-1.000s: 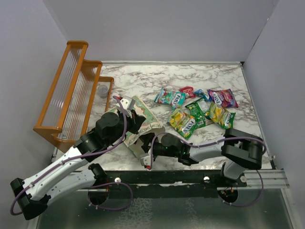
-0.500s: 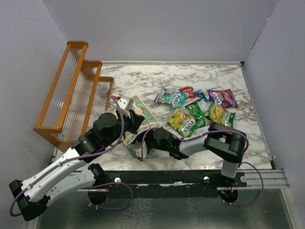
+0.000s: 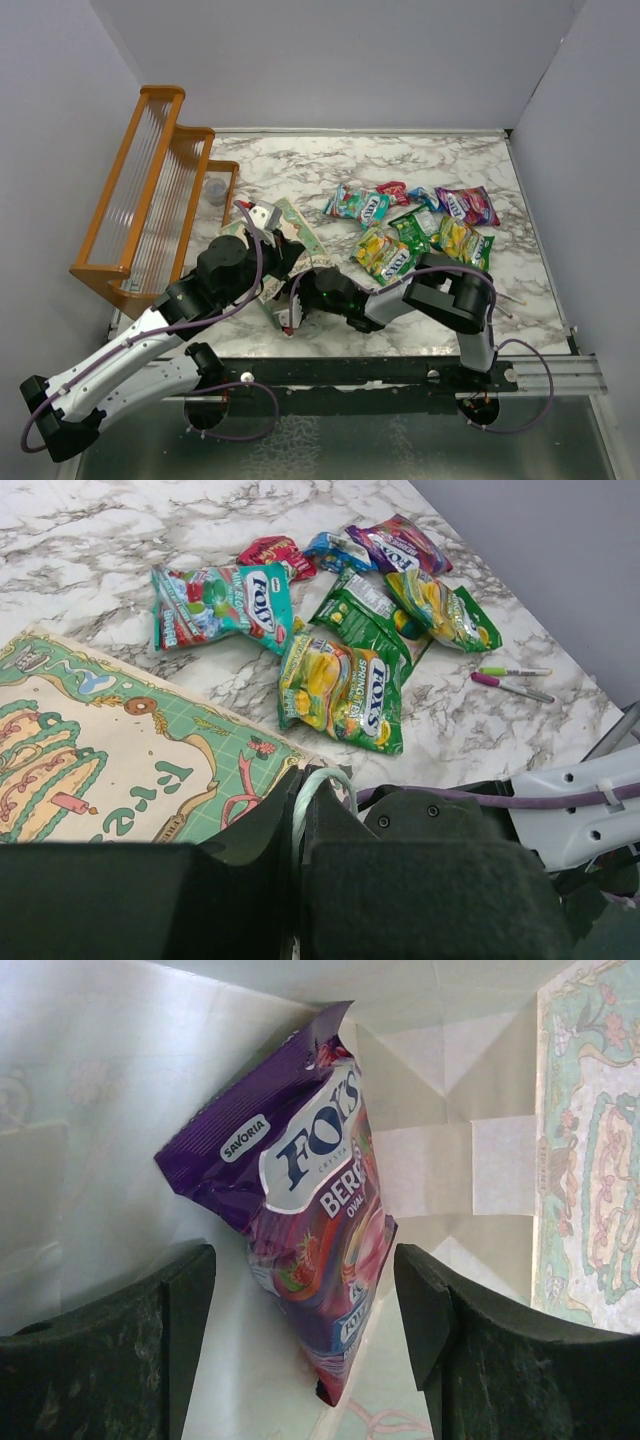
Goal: Take the snacks out of the paper bag
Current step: Take out the snack from the paper bag.
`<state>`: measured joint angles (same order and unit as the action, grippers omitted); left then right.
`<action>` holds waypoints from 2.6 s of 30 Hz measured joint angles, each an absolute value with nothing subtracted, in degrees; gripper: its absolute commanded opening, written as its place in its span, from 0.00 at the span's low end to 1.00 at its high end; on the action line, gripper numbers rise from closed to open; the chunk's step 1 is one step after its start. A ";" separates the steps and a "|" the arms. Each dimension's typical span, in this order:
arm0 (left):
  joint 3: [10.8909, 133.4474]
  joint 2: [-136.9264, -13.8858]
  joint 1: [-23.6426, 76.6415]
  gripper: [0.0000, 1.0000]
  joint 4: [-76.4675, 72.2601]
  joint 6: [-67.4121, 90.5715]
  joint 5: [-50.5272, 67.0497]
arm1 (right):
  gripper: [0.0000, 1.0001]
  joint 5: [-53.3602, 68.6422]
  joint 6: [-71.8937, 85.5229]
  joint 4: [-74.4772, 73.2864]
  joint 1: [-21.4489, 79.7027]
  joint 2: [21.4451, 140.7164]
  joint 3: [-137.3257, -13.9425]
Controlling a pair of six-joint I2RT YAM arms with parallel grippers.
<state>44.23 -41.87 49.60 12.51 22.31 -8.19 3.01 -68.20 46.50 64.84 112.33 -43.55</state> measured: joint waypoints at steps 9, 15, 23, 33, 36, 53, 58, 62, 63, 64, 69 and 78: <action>44.25 -42.44 49.60 0.00 12.47 23.33 -7.03 | 0.71 3.03 -68.20 52.90 63.31 117.21 -46.19; 44.25 -42.44 49.60 0.00 12.45 24.51 -6.15 | 0.67 3.05 -68.40 53.71 62.19 119.24 -49.23; 44.25 -42.44 49.60 0.00 12.47 24.95 -5.76 | 0.27 4.69 -67.85 53.60 61.49 121.38 -52.42; 44.25 -42.17 49.60 0.00 12.53 25.28 -6.46 | 0.01 7.49 -65.93 52.73 61.43 118.13 -48.25; 44.25 -41.80 49.60 0.00 12.62 25.63 -7.73 | 0.01 8.40 -64.12 50.57 61.41 112.31 -44.66; 44.60 -41.17 49.60 0.00 12.62 25.50 -12.64 | 0.01 19.31 -45.15 30.35 64.10 79.26 -32.36; 44.62 -40.03 49.60 0.00 14.46 23.94 -16.47 | 0.01 23.97 -39.72 23.68 64.14 67.09 -32.45; 44.69 -38.81 49.60 0.00 15.73 23.24 -20.08 | 0.01 25.21 -36.32 20.05 64.23 58.28 -32.73; 44.69 -38.46 49.60 0.00 15.86 23.14 -20.91 | 0.01 25.17 -35.70 18.72 64.27 55.90 -32.84; 44.69 -38.11 49.60 0.00 15.99 23.05 -21.58 | 0.01 25.17 -35.38 17.52 64.29 54.08 -33.10; 44.69 -35.92 49.60 0.00 16.12 22.76 -24.97 | 0.01 24.77 -33.78 11.53 64.29 44.97 -36.86; 44.66 -34.39 49.60 0.00 15.92 22.31 -28.32 | 0.01 16.10 -33.54 4.01 64.42 37.82 -45.15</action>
<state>44.66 -34.39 49.60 15.92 22.31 -28.32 16.10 -33.54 4.01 64.42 37.82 -45.15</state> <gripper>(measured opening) 0.019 0.016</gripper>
